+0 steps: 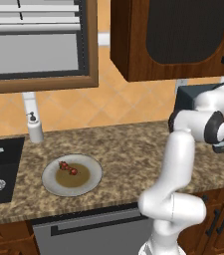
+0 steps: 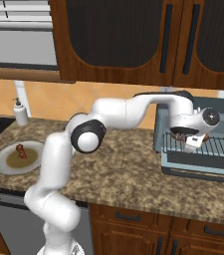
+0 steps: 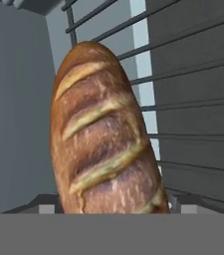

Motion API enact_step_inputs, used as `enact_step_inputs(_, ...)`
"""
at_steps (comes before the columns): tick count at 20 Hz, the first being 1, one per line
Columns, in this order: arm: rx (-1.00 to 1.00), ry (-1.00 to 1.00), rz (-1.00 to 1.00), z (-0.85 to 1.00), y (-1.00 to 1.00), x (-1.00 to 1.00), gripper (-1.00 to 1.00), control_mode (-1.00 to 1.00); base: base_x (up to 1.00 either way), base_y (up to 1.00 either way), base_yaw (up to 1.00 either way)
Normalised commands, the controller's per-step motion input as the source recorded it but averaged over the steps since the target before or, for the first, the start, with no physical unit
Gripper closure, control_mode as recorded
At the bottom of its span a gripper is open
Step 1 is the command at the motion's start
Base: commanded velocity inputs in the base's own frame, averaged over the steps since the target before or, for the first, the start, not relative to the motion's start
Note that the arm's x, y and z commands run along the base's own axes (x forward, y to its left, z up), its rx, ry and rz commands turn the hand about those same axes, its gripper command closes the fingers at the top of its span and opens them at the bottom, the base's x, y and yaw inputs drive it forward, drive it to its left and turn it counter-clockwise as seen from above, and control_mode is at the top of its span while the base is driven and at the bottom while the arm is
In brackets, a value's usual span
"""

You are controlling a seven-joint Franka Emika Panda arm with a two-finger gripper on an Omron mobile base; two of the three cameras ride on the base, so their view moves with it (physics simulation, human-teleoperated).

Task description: Pick up the kebab skewer and baguette bread, and place them inside the toaster oven. Close the toaster oven door and start by setting the timer.

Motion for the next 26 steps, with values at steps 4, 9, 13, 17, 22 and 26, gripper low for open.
enact_step_inputs(4, -0.03, -0.01, 0.00, -0.34, 0.00, 0.35, 1.00, -1.00, 0.00, 0.00, 0.00)
enact_step_inputs(9, -0.01, -0.03, -0.02, -0.19, 0.00, 0.34, 1.00, -1.00, 0.00, 0.00, 0.00)
enact_step_inputs(13, 0.00, -0.02, -0.01, -0.17, 0.00, 0.30, 1.00, -1.00, 0.00, 0.00, 0.00)
enact_step_inputs(17, 0.00, 0.00, 0.00, 0.00, 0.00, 0.02, 1.00, -1.00, 0.00, 0.00, 0.00)
enact_step_inputs(22, 0.00, 0.03, 0.00, 0.00, 0.00, 0.00, -1.00, -1.00, 0.00, 0.00, 0.00)
enact_step_inputs(26, 0.00, 0.00, 0.00, 0.00, 0.00, 0.00, -1.00, -1.00, 0.00, 0.00, 0.00)
